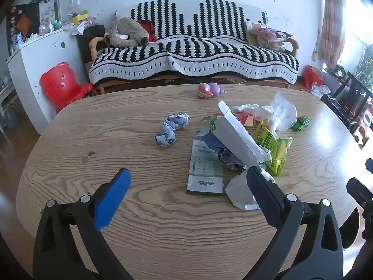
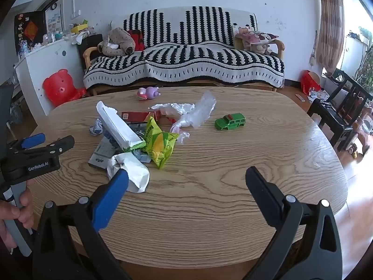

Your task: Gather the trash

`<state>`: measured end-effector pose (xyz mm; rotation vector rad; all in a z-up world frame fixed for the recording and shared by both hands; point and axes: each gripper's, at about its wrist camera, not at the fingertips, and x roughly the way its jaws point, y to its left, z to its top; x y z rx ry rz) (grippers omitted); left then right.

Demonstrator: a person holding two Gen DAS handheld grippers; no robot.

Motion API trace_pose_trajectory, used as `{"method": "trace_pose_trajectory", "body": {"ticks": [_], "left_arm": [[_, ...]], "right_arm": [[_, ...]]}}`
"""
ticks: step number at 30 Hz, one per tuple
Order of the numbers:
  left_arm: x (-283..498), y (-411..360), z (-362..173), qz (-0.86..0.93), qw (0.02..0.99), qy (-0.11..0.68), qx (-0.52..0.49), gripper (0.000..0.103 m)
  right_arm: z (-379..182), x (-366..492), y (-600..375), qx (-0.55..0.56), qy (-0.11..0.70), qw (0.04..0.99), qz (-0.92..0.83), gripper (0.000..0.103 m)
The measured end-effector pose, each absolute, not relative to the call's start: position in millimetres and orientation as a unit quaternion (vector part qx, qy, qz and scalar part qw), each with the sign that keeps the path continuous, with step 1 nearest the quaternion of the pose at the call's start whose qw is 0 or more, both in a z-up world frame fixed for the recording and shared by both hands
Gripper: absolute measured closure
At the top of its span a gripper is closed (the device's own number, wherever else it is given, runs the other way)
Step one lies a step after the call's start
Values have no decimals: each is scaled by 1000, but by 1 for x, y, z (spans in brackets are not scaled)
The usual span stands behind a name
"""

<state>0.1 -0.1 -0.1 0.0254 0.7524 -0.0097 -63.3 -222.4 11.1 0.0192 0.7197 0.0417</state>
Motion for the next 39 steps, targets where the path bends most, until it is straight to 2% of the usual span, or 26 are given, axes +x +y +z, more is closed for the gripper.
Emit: {"method": "trace_pose_trajectory", "body": {"ticks": [39], "left_arm": [[2, -8, -10, -13, 925, 380, 15, 6]], "right_arm": [[12, -62, -219, 13, 351, 936, 24, 6]]}}
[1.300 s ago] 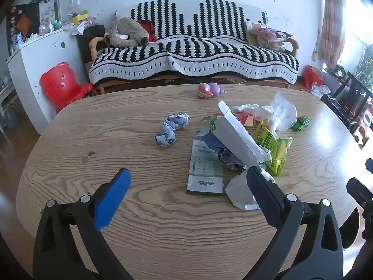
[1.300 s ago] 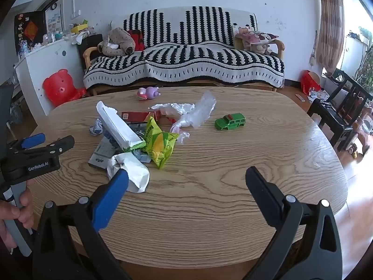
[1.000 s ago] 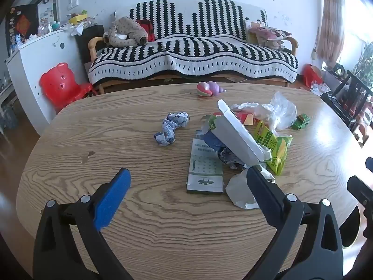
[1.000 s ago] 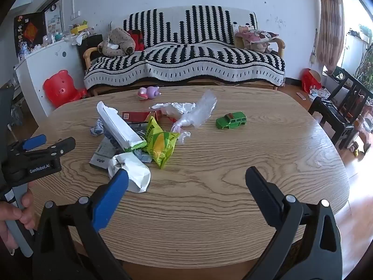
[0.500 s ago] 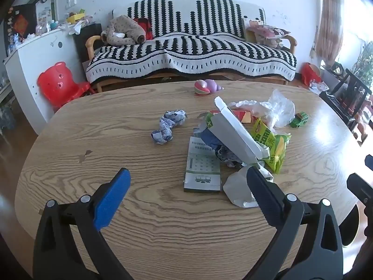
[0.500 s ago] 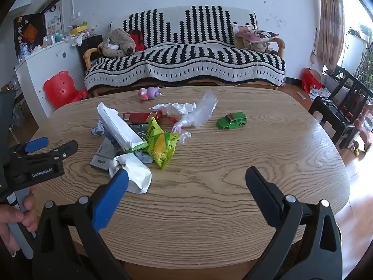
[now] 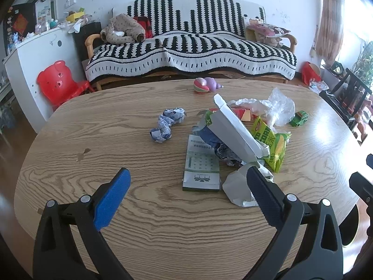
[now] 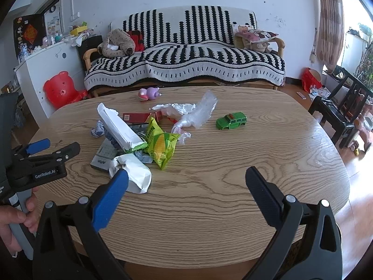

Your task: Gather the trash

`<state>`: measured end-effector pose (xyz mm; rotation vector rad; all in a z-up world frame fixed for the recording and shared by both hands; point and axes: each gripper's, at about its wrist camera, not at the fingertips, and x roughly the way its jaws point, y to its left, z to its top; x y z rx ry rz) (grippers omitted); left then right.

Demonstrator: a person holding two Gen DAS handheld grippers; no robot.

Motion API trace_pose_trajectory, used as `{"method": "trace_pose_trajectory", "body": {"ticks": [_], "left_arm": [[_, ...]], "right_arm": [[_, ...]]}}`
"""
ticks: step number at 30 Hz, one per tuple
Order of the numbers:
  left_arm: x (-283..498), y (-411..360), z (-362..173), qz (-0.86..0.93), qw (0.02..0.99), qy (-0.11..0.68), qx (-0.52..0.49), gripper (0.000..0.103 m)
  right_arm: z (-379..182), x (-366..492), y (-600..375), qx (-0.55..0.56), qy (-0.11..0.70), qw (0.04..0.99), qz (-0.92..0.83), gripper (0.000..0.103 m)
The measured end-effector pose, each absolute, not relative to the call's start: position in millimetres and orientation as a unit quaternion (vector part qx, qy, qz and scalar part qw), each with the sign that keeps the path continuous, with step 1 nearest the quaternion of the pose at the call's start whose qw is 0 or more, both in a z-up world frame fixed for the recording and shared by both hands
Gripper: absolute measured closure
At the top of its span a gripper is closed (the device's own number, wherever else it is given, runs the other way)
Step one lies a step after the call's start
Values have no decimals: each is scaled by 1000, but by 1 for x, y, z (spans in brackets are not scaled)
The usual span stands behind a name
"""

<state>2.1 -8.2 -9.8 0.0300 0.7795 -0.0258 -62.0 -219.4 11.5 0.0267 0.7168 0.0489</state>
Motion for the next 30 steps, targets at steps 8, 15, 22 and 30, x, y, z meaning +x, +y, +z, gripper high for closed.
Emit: {"method": "trace_pose_trajectory", "body": {"ticks": [8, 15, 22, 30], "left_arm": [[3, -8, -11, -12, 925, 381, 14, 6], [4, -8, -12, -13, 924, 382, 12, 6], [6, -6, -15, -13, 923, 385, 8, 6], [7, -7, -17, -14, 922, 388, 8, 6]], "right_arm": [[13, -64, -223, 14, 351, 936, 24, 6], [13, -64, -223, 14, 351, 936, 24, 6], [14, -64, -224, 14, 351, 936, 25, 6], [15, -65, -224, 15, 351, 936, 25, 6]]}}
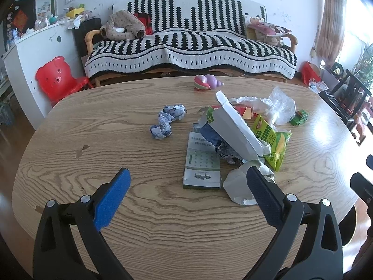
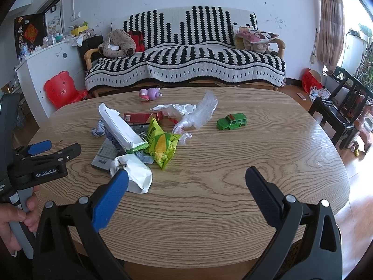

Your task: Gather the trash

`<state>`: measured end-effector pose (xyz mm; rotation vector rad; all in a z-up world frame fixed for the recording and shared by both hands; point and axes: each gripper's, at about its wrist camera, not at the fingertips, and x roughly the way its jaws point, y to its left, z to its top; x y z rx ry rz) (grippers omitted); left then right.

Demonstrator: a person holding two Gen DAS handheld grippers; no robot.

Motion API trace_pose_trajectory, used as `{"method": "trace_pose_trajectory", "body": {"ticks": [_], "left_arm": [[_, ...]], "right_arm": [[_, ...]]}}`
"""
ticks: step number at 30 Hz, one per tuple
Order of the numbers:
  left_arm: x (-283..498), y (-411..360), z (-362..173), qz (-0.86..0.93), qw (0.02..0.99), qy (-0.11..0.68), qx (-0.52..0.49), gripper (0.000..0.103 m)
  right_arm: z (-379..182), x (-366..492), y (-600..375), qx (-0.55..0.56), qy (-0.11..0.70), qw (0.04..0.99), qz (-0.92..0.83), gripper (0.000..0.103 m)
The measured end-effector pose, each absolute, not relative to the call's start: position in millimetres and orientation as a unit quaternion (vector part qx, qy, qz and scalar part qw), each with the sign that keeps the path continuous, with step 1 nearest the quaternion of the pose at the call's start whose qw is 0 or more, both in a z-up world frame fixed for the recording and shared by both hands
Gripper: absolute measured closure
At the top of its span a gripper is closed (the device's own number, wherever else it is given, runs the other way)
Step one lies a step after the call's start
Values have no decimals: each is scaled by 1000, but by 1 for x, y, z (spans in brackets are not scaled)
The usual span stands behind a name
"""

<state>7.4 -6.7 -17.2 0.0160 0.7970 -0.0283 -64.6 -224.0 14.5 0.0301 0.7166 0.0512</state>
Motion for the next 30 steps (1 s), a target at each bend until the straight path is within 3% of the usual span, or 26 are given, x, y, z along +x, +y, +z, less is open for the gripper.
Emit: {"method": "trace_pose_trajectory", "body": {"ticks": [22, 30], "left_arm": [[16, 17, -22, -21, 912, 410, -8, 6], [67, 43, -30, -10, 902, 432, 19, 6]], "right_arm": [[9, -57, -210, 17, 366, 929, 48, 6], [-21, -34, -170, 0, 402, 911, 91, 6]]}}
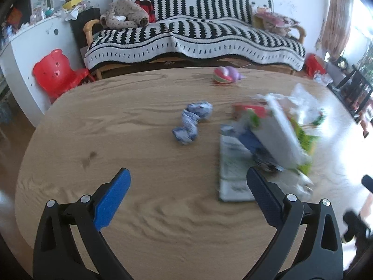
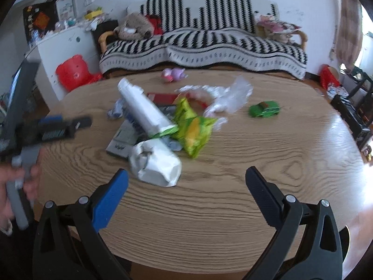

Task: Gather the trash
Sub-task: 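Grasp the blue-grey crumpled wad with left tool while right tool grasps white crumpled paper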

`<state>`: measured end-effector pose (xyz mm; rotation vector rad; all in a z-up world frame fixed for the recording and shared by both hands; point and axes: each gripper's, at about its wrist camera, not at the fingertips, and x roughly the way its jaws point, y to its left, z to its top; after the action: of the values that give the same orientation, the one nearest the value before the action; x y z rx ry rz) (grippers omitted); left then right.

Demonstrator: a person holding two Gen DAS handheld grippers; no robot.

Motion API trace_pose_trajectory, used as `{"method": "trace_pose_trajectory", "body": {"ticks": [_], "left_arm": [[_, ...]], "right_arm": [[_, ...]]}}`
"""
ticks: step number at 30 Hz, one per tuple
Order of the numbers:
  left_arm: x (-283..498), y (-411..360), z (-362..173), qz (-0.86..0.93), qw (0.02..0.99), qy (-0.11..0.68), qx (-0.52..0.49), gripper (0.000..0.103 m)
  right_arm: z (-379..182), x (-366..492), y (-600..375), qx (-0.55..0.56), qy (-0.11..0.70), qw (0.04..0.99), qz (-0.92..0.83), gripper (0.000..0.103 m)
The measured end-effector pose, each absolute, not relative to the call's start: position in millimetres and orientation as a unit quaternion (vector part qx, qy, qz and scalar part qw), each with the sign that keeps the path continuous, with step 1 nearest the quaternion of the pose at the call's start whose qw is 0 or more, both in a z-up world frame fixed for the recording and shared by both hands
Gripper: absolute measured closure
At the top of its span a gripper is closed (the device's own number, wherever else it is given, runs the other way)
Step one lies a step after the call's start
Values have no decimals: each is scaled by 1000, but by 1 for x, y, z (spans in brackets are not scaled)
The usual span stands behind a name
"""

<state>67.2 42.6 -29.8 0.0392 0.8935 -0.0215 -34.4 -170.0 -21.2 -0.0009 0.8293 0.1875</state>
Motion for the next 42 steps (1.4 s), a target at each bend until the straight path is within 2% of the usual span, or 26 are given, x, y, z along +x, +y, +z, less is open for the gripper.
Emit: {"method": "trace_pose_trajectory", "body": {"ticks": [8, 15, 17, 19, 20, 22, 24, 26, 28, 33, 42], "left_arm": [[147, 72, -79, 0, 878, 477, -38, 7], [174, 62, -89, -7, 888, 460, 1, 7], [183, 62, -91, -5, 887, 461, 7, 7], [189, 62, -94, -6, 885, 466, 8, 7], [192, 61, -97, -8, 882, 471, 11, 12], [195, 60, -101, -13, 878, 478, 17, 22], [193, 57, -99, -20, 882, 471, 21, 30], [190, 54, -96, -27, 884, 466, 26, 56], [186, 52, -94, -36, 885, 463, 22, 77], [174, 56, -83, -25, 890, 456, 3, 79], [119, 51, -25, -7, 910, 413, 7, 79]], "right_arm": [[-46, -1, -140, -10, 421, 902, 97, 6], [-73, 31, -118, -33, 438, 894, 87, 6], [-77, 35, -116, -30, 440, 893, 90, 8], [-80, 39, -114, -31, 445, 890, 94, 16], [-82, 40, -113, -34, 448, 888, 95, 19], [-83, 42, -114, -33, 448, 888, 100, 30], [-82, 41, -115, -35, 444, 890, 99, 33], [-80, 37, -119, -25, 440, 892, 104, 34], [-74, 31, -124, -18, 432, 895, 106, 35], [-56, 14, -138, -9, 415, 903, 109, 36], [-28, -31, -201, 13, 385, 919, 79, 36]]}}
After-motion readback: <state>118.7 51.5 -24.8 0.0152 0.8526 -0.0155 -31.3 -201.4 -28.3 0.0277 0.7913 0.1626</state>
